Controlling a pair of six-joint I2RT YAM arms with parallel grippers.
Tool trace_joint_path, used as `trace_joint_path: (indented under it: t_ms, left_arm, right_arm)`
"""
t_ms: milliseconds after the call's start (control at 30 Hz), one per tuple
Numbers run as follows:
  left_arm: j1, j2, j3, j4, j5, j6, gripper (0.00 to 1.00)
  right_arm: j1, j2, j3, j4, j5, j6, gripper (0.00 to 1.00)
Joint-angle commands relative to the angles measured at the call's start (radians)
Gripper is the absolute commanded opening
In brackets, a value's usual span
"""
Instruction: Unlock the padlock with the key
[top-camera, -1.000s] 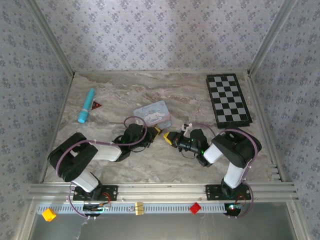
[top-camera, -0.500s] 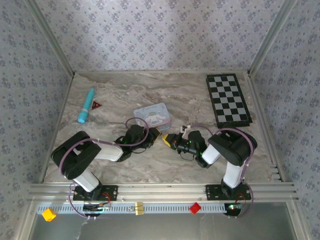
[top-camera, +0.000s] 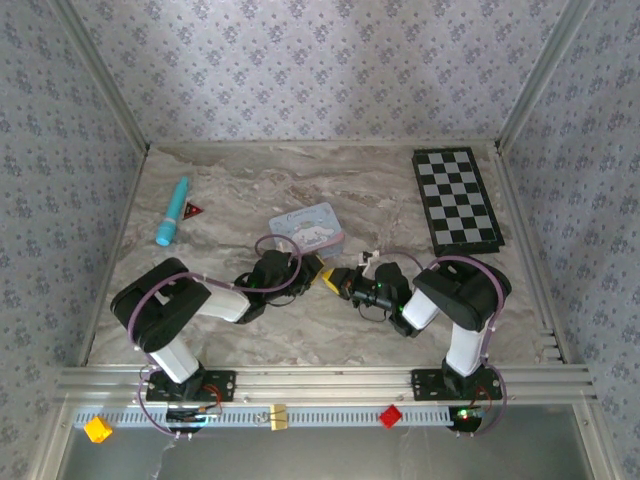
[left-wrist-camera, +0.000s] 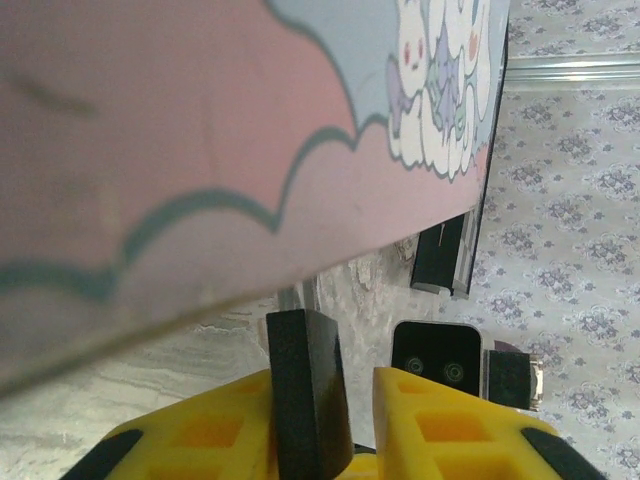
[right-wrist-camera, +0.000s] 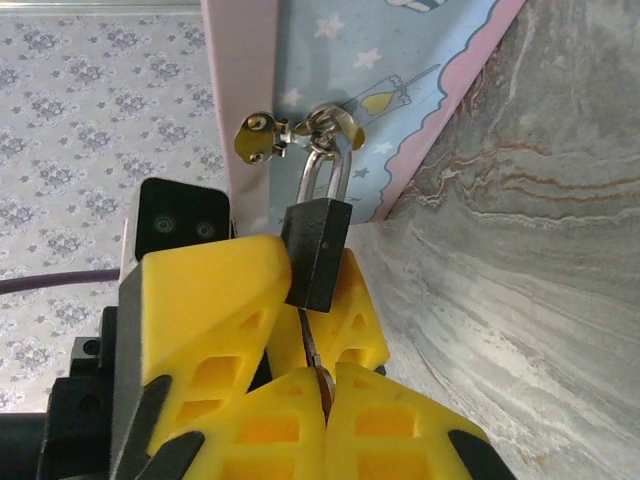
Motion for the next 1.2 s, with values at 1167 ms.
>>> trace_joint_path:
  t_ms: [1167]
  left_arm:
    - [0.013,-0.046,0.104,-0.453,-0.136,0.257,0.41]
  right_arm:
    - [-0.122,-0.03,-0.154,-0.02,0.027,-0.107,0.0]
